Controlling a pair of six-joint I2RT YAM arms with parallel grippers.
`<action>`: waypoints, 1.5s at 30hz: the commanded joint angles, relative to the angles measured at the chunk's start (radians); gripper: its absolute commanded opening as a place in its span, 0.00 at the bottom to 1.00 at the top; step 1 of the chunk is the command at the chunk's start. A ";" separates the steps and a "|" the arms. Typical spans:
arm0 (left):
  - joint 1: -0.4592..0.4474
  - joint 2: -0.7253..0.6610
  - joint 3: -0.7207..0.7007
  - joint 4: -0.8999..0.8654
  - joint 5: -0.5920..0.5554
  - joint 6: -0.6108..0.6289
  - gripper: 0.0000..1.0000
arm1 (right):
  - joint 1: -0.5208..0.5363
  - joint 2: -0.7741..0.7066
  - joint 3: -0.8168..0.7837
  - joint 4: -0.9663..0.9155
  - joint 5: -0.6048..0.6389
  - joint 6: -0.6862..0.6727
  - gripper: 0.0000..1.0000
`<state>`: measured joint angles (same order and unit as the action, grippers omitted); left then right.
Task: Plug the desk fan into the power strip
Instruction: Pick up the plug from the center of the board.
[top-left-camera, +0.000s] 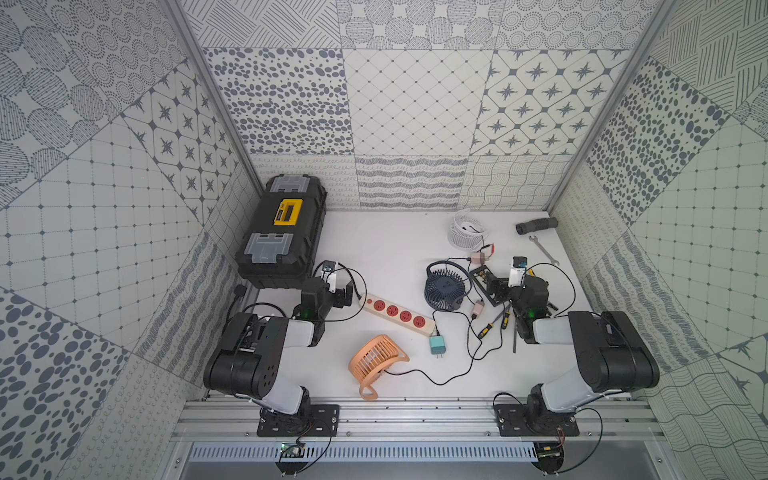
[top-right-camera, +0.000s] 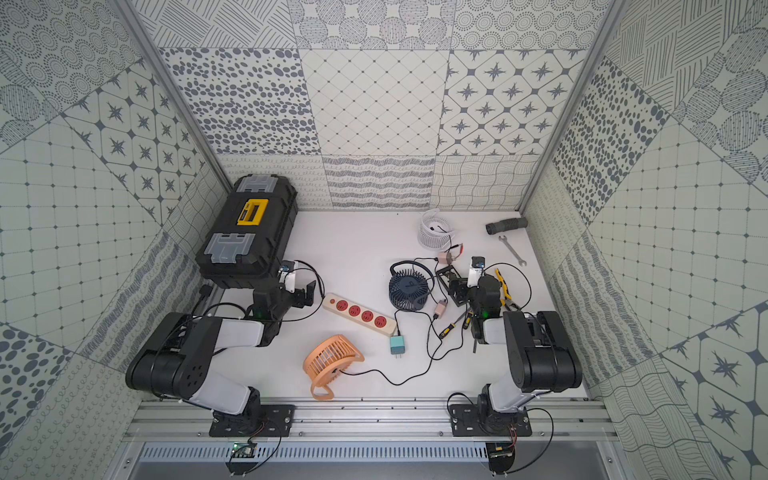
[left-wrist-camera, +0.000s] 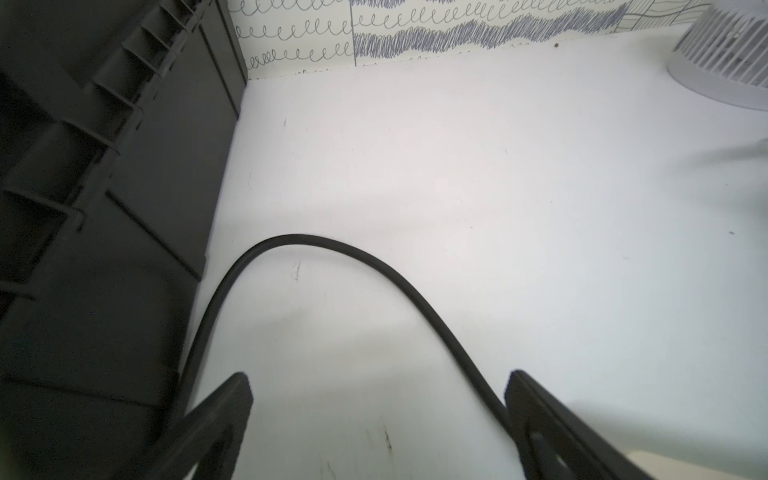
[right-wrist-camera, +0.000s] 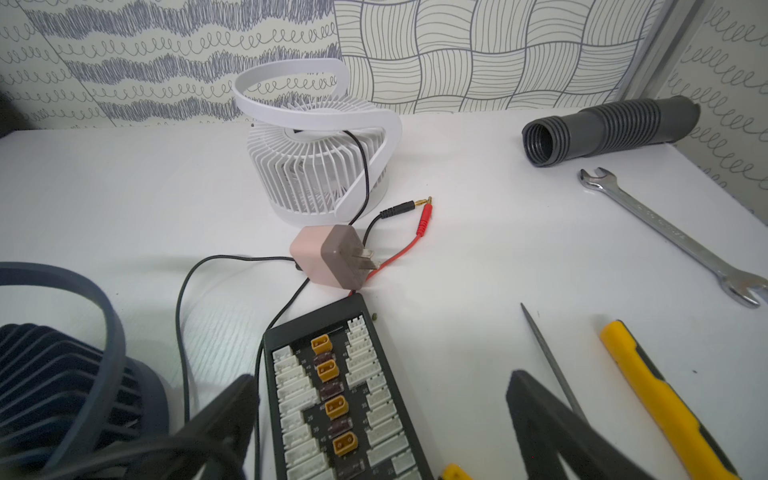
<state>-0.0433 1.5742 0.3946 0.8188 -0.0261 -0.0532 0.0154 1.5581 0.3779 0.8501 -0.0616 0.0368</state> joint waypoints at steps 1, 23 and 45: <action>0.015 0.002 0.010 0.056 0.030 0.021 0.98 | -0.004 0.000 0.012 0.057 0.051 0.019 0.97; -0.238 -0.708 0.118 -0.796 0.078 -0.327 0.98 | 0.166 -0.536 0.295 -1.342 -0.101 0.505 0.97; -0.497 -0.758 0.183 -0.994 0.084 -0.444 0.97 | 1.008 -0.038 0.608 -1.611 0.332 0.909 0.86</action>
<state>-0.5259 0.8104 0.5705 -0.1383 0.0624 -0.4465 1.0157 1.5105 0.9730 -0.7460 0.2165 0.8738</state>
